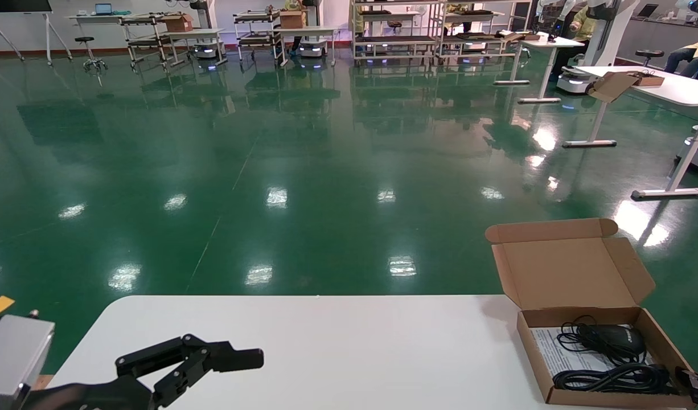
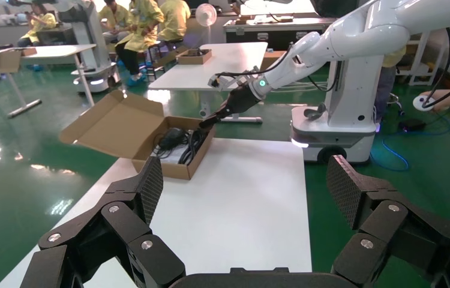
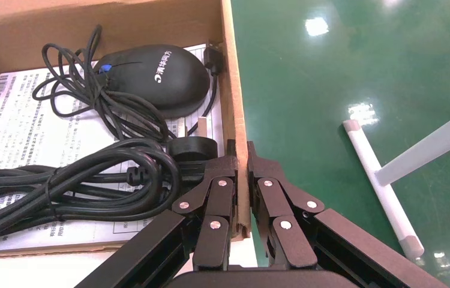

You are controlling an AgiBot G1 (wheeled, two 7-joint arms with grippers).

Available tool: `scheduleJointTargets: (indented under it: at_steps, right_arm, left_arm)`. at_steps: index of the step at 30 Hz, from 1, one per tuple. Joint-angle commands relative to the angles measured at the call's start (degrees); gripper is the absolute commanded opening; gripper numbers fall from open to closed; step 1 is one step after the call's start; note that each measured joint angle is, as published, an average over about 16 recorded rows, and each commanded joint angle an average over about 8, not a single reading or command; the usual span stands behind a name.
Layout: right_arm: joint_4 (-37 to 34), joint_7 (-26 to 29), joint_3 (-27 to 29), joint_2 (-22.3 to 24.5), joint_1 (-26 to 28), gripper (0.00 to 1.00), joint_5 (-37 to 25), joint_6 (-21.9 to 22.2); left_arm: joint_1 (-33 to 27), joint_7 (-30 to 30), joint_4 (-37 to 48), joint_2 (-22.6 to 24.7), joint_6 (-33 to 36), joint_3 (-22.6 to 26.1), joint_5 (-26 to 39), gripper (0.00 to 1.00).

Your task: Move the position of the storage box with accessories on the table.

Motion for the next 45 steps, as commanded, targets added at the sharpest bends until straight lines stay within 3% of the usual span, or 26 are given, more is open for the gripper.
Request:
scheduleJointTargets:
  at_steps: [1, 12, 15, 17, 23, 25, 45]
  right_arm:
    - [0.10, 0.01, -0.03, -0.05, 0.06, 0.00, -0.05, 0.00]
    - [0.37, -0.13, -0.03, -0.25, 0.07, 0.00, -0.03, -1.20]
    - [0.30, -0.18, -0.05, -0.26, 0.11, 0.06, -0.07, -1.15]
    - [0.25, -0.20, -0.07, -0.25, 0.13, 0.19, -0.10, -1.12]
    - [0.18, -0.22, -0.12, -0.24, 0.16, 0.88, -0.16, -1.10]
    - [0.20, -0.25, -0.11, -0.25, 0.17, 1.00, -0.16, -1.12]
    - [0.97, -0.78, 0.69, 0.14, 1.21, 1.00, 0.99, -2.56]
  left_arm:
    - [0.00, 0.00, 0.00, 0.00, 0.00, 0.00, 0.00, 1.00]
    - [0.00, 0.00, 0.00, 0.00, 0.00, 0.00, 0.00, 1.00]
    - [0.00, 0.00, 0.00, 0.00, 0.00, 0.00, 0.00, 1.00]
    - [0.00, 0.00, 0.00, 0.00, 0.00, 0.00, 0.00, 1.00]
    - [0.00, 0.00, 0.00, 0.00, 0.00, 0.00, 0.00, 1.00]
    - [0.00, 0.00, 0.00, 0.00, 0.00, 0.00, 0.00, 1.00]
    - [0.00, 0.00, 0.00, 0.00, 0.00, 0.01, 0.00, 1.00]
